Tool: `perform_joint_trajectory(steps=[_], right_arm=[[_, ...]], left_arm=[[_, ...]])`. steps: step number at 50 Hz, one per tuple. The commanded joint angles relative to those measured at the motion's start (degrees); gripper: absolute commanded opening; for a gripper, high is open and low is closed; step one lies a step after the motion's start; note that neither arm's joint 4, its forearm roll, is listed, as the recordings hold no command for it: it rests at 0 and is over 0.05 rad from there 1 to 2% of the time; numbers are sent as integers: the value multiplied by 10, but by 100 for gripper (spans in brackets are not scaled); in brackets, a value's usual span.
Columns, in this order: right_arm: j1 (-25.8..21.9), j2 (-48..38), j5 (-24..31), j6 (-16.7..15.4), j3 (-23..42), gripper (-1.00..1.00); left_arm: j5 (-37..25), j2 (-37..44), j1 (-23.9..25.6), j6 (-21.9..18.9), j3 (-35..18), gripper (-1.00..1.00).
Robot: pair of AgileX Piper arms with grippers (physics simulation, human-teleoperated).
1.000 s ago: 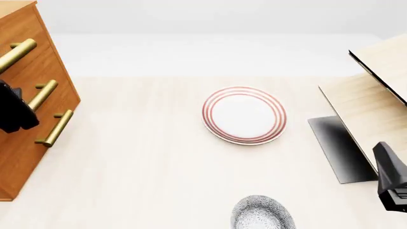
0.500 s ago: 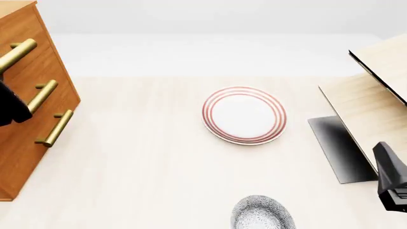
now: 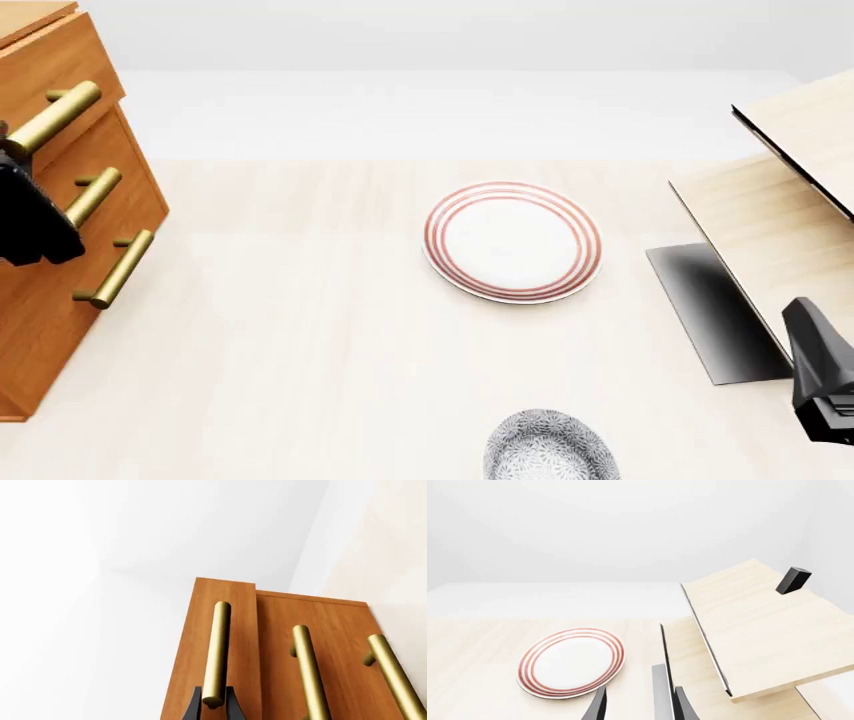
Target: Open the top drawer of the cabinet and put the bowl in it.
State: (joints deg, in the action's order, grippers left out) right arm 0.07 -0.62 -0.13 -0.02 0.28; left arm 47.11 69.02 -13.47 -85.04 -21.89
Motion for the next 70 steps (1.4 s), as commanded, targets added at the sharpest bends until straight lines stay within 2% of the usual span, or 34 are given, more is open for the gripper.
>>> perform_joint_trajectory(steps=[1, 38, 50, 62, 70], right_arm=[[0, 1, 0, 0, 0, 100], [0, 1, 0, 0, 0, 100], [0, 1, 0, 1, 0, 100], [0, 1, 0, 0, 0, 100], [0, 1, 0, 0, 0, 100]], left_arm=[[8, 5, 29, -9, -4, -100], [17, 59, 126, -11, -47, -100], [20, 62, 145, -13, -40, -100], [-3, 10, 159, -4, -17, -100], [8, 3, 180, -5, 3, -100]])
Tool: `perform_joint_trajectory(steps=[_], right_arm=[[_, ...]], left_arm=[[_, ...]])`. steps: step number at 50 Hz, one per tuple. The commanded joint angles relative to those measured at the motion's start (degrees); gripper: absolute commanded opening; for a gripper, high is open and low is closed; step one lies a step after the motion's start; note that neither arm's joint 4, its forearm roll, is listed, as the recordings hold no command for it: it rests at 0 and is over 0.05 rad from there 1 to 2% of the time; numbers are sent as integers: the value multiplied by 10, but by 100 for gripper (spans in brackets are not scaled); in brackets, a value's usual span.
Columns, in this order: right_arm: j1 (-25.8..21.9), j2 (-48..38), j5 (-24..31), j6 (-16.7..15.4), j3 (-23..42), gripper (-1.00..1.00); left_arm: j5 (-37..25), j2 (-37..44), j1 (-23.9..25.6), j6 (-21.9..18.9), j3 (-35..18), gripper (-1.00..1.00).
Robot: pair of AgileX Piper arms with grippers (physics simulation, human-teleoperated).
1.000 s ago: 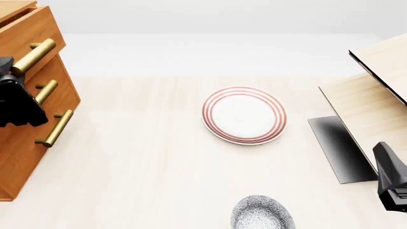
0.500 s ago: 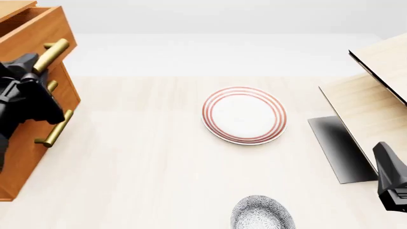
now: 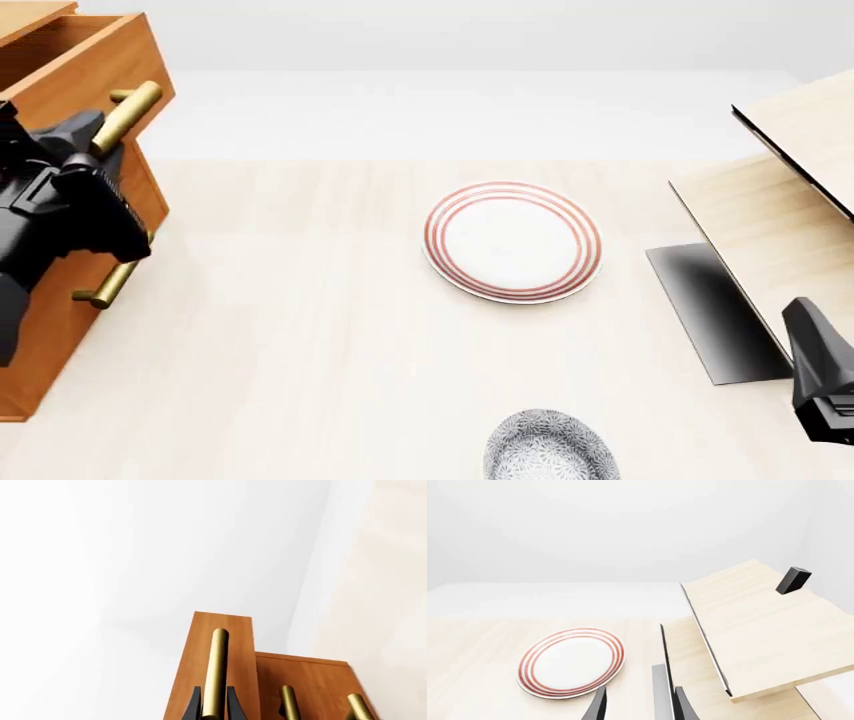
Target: Open the top drawer of the cabinet and put the bowl in it.
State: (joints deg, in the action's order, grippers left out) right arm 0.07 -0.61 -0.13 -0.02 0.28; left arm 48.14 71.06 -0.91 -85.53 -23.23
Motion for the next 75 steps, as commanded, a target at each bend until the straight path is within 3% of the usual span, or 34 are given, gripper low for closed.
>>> perform_joint_trajectory(steps=[1, 9, 10, 28, 36, 45, 49, 50, 58, 60, 64, 65, 67, 69, 75], right_arm=[[0, 1, 0, 0, 0, 100], [0, 1, 0, 1, 0, 100], [0, 1, 0, 0, 0, 100], [0, 1, 0, 0, 0, 100], [0, 1, 0, 0, 0, 100], [0, 1, 0, 0, 0, 100], [0, 1, 0, 0, 0, 100], [0, 1, 0, 0, 0, 100], [0, 1, 0, 0, 0, 100], [0, 1, 0, 0, 0, 100], [0, 1, 0, 0, 0, 100], [0, 1, 0, 0, 0, 100], [0, 1, 0, 0, 0, 100], [0, 1, 0, 0, 0, 100], [0, 1, 0, 1, 0, 100]], left_arm=[[-2, -17, 54, 0, 16, -100], [20, 11, 85, -1, 18, -100], [9, 6, 85, 3, 15, 100], [91, 45, 125, -17, 59, 100], [117, 26, 136, -37, 85, 100], [104, -13, 156, -43, 96, 100], [23, -56, 168, 0, 71, 100], [-23, -77, 173, 30, 55, 100], [-127, -137, 173, 100, 21, 100], [-176, -130, 201, 132, -11, 100], [-287, -152, 191, 206, -62, 100], [-293, -150, 201, 214, -71, 100], [-338, -178, 164, 244, -80, 100], [-347, -163, 194, 267, -103, 100], [-470, -196, 172, 369, -177, 100]])
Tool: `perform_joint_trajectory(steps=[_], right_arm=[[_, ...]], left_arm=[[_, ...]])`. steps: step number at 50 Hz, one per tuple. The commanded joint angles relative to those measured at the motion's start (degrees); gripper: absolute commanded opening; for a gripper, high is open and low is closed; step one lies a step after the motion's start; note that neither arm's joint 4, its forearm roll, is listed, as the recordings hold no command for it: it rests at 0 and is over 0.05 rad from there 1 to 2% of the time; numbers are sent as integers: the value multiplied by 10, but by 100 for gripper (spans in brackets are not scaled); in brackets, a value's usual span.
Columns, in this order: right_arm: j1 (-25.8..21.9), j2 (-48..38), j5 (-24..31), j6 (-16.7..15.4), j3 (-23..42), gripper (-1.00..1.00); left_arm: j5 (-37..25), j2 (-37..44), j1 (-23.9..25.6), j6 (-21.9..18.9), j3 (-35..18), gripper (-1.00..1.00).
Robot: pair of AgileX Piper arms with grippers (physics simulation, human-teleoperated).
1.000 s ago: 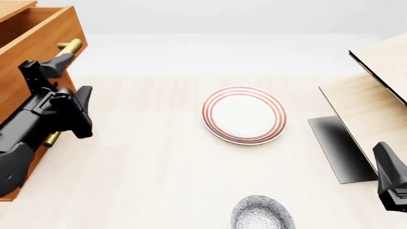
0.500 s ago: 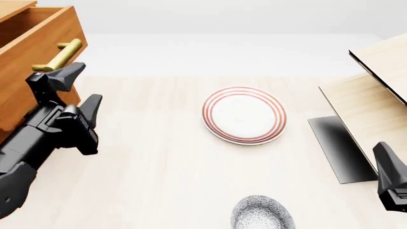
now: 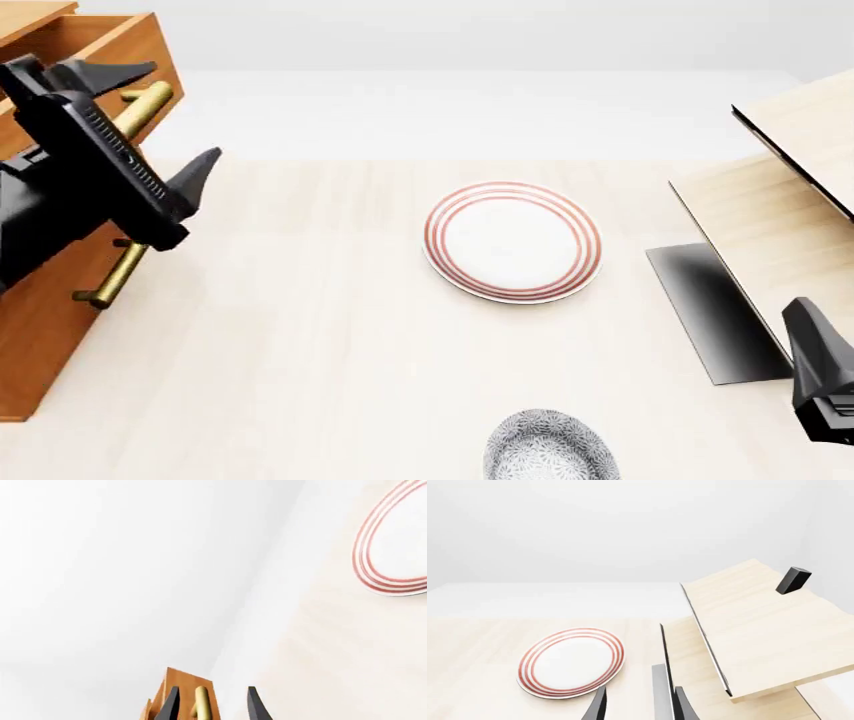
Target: Open the top drawer of the cabinet and put the bowl in it.
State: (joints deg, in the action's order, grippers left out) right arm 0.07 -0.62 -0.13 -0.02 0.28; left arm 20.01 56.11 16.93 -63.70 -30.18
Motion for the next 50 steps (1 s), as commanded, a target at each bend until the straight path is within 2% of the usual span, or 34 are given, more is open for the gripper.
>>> perform_joint_trajectory(steps=[1, 4, 5, 6, 12, 18, 27, 36, 50], right_arm=[[0, 1, 0, 1, 0, 100], [0, 1, 0, 0, 0, 100], [0, 1, 0, 0, 0, 100], [0, 1, 0, 0, 0, 100], [0, 1, 0, 0, 0, 100], [0, 1, 0, 0, 0, 100], [0, 1, 0, 0, 0, 100], [0, 1, 0, 0, 0, 100], [0, 1, 0, 0, 0, 100]], left_arm=[[-203, -42, -3, 164, -121, 100], [-242, -65, -34, 189, -138, 100], [-267, -48, -22, 227, -169, 100], [-280, -33, -9, 246, -188, 100], [-343, -15, -8, 342, -262, 100], [-390, -2, -23, 372, -307, 100], [-467, 47, -52, 451, -369, 100], [-513, 59, -87, 477, -392, 100], [-603, 87, -111, 547, -461, 100]])
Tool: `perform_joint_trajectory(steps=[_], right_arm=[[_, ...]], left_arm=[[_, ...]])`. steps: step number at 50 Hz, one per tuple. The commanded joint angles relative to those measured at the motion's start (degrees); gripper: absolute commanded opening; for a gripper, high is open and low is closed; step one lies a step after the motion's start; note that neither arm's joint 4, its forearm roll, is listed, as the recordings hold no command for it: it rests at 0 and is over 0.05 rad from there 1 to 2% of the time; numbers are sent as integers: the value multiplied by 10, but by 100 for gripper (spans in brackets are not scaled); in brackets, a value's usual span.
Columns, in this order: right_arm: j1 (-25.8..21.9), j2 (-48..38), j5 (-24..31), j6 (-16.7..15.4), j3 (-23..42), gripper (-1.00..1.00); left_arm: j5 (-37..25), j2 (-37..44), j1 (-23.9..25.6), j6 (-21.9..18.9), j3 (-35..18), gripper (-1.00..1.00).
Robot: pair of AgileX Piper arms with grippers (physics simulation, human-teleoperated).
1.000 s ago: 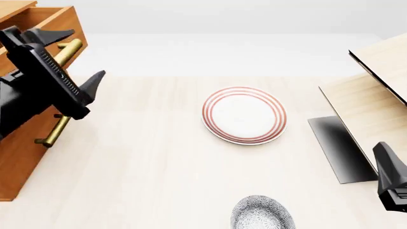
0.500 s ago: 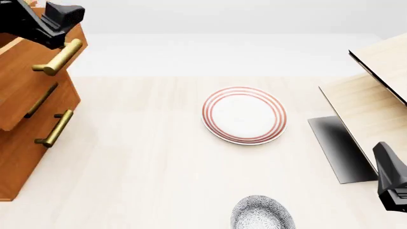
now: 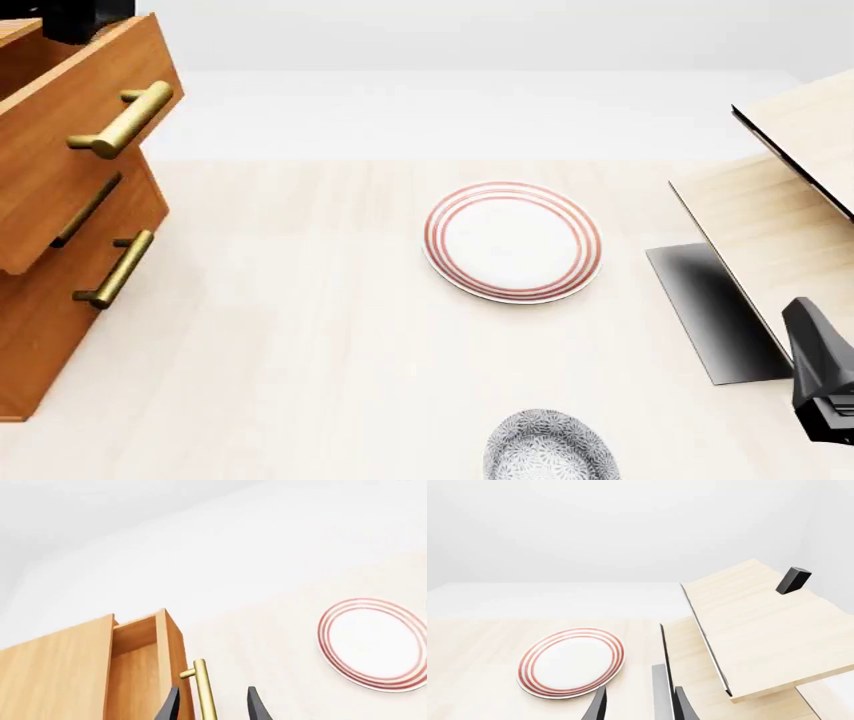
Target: Open the top drawer of the cabinet and put the bowl in it.
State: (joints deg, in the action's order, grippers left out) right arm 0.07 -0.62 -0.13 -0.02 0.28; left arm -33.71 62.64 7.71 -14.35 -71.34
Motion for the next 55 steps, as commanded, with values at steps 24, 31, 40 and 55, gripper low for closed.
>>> perform_joint_trajectory(steps=[24, 31, 40, 55], right_arm=[[0, 1, 0, 0, 0, 100], [0, 1, 0, 1, 0, 100], [0, 1, 0, 0, 0, 100], [0, 1, 0, 0, 0, 100]], left_arm=[[-164, 78, -66, 110, -131, 100], [-183, 104, -71, 126, -138, 100], [-206, 111, -77, 130, -152, 100], [-233, 122, -93, 131, -158, 100]])
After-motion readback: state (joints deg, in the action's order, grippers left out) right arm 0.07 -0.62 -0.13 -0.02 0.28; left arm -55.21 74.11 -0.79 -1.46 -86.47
